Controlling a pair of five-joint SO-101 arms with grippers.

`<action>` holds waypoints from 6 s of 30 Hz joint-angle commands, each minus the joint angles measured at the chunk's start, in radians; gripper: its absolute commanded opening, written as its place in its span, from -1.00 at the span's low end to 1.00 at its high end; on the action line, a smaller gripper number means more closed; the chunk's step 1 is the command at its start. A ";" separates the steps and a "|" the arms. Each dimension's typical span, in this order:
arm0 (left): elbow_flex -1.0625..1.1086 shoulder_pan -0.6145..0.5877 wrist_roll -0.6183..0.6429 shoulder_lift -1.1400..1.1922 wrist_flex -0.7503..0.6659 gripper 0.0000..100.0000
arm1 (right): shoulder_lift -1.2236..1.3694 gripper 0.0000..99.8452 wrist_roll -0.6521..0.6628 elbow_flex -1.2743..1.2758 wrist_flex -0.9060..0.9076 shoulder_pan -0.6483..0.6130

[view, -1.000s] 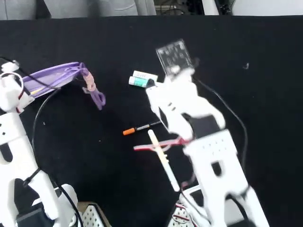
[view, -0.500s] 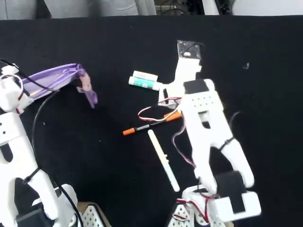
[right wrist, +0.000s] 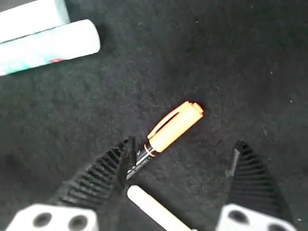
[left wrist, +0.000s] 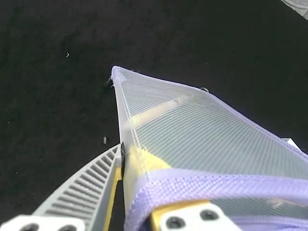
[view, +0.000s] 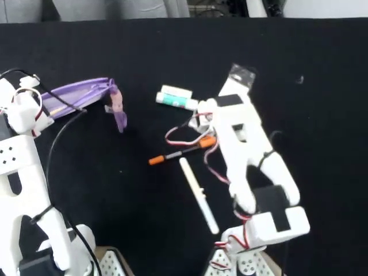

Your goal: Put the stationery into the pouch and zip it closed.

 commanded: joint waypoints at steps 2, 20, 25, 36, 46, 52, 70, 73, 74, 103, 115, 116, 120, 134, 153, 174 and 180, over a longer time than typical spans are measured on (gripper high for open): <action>-0.010 0.012 -0.002 -0.006 -0.023 -0.94 | 0.044 -0.39 -0.017 -0.054 -0.015 0.003; 0.058 0.012 0.000 -0.008 -0.104 -0.94 | 0.378 -0.75 -0.006 -0.303 0.051 -0.038; 0.058 0.013 0.000 -0.008 -0.101 -0.94 | 0.381 -0.88 0.025 -0.383 0.158 -0.037; 0.036 0.013 0.000 -0.017 -0.100 -0.94 | 0.338 -0.98 0.203 -0.404 0.164 -0.035; -0.191 0.128 -0.002 -0.006 0.018 -0.94 | 0.031 -0.98 0.408 -0.395 0.164 -0.037; -0.305 0.271 0.000 -0.006 0.124 -0.94 | -0.147 -0.98 0.477 -0.400 0.187 -0.037; -0.165 0.415 0.000 0.081 0.078 -0.94 | -0.736 -0.98 0.672 -0.395 0.184 0.026; -0.166 0.446 0.000 0.127 0.080 -0.94 | -0.800 -0.98 0.672 -0.384 0.175 -0.009; -0.166 0.452 0.000 0.135 0.080 -0.94 | -0.822 -0.98 0.672 -0.372 0.160 -0.025; -0.205 0.581 0.048 0.149 0.086 -0.94 | -1.480 -0.98 0.674 0.311 -0.503 -0.354; -0.206 0.581 0.048 0.147 0.086 -0.94 | -1.478 -0.98 0.674 0.495 -0.733 -0.354; -0.206 0.581 0.048 0.147 0.086 -0.94 | -1.478 -0.98 0.674 0.529 -0.778 -0.354; -0.205 0.575 0.048 0.147 0.086 -0.94 | -1.478 -0.98 0.674 0.618 -0.872 -0.348; -0.199 0.573 0.048 0.147 0.086 -0.94 | -1.406 -0.98 0.792 0.783 -0.887 -0.351; -0.196 0.572 0.048 0.149 0.087 -0.94 | -1.434 -0.98 0.945 0.630 -0.984 -0.347; -0.180 0.572 0.048 0.147 0.087 -0.94 | -1.233 -0.98 0.939 0.680 -1.250 -0.351; -0.180 0.572 0.048 0.147 0.087 -0.94 | -1.214 -0.98 0.939 0.748 -1.258 -0.351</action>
